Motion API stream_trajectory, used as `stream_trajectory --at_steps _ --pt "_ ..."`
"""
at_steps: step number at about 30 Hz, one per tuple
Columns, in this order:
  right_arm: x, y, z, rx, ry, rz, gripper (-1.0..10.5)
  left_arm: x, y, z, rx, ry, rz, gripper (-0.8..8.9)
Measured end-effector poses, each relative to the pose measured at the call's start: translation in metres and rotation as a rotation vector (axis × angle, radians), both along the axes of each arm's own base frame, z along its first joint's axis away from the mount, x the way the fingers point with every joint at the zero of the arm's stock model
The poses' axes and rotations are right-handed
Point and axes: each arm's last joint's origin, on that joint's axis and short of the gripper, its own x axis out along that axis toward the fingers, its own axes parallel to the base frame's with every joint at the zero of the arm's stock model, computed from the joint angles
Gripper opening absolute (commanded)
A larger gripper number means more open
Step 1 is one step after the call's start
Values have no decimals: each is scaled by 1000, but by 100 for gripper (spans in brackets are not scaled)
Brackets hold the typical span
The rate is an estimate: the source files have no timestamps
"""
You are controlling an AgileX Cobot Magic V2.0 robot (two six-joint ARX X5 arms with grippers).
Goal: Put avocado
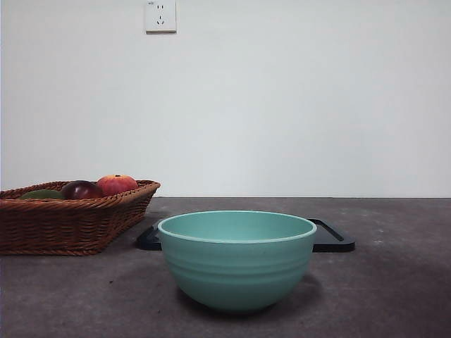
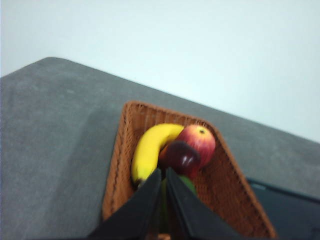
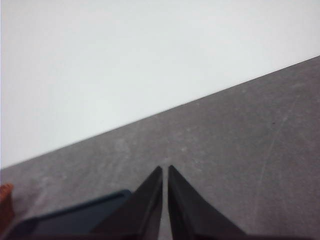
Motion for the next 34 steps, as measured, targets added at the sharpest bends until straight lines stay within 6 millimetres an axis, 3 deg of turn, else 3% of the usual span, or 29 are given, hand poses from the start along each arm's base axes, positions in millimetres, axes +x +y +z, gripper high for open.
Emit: stream_trajectory --at_steps 10,23,29,34 --pt "10 3 62 32 88 111 12 5 -2 58 -40 82 -48 16" --pt "41 16 143 -128 297 459 12 24 -13 161 27 120 -395 16" --pt "41 29 171 -245 342 582 12 28 -18 186 21 136 -540 16" --pt "36 37 180 -310 315 669 12 27 -22 188 18 170 -596 17"
